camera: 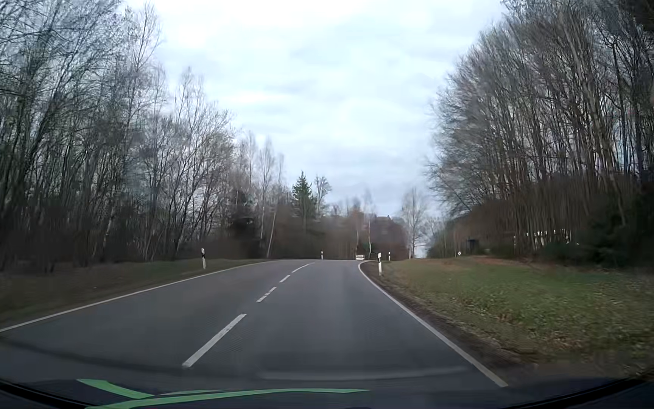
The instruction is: Follow the waypoints while adhering to traffic rules and regulations
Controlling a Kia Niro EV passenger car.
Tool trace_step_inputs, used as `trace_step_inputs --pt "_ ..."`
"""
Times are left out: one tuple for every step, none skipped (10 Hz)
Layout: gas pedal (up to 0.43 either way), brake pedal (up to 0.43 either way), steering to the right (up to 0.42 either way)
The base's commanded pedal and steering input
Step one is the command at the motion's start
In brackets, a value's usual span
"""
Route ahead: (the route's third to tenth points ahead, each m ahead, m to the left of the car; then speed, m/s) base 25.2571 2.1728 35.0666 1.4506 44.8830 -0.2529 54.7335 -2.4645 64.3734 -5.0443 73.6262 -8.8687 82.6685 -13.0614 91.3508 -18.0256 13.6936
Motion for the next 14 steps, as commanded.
trace_step_inputs --pt "0.197 0.0 0.005" --pt "0.197 0.0 0.004" --pt "0.197 0.0 0.004" --pt "0.197 0.0 0.005" --pt "0.197 0.0 0.005" --pt "0.197 0.0 0.005" --pt "0.197 0.0 0.005" --pt "0.197 0.0 0.006" --pt "0.197 0.0 0.008" --pt "0.197 0.0 0.008" --pt "0.197 0.0 0.009" --pt "0.197 0.0 0.01" --pt "0.197 0.0 0.011" --pt "0.197 0.0 0.013"
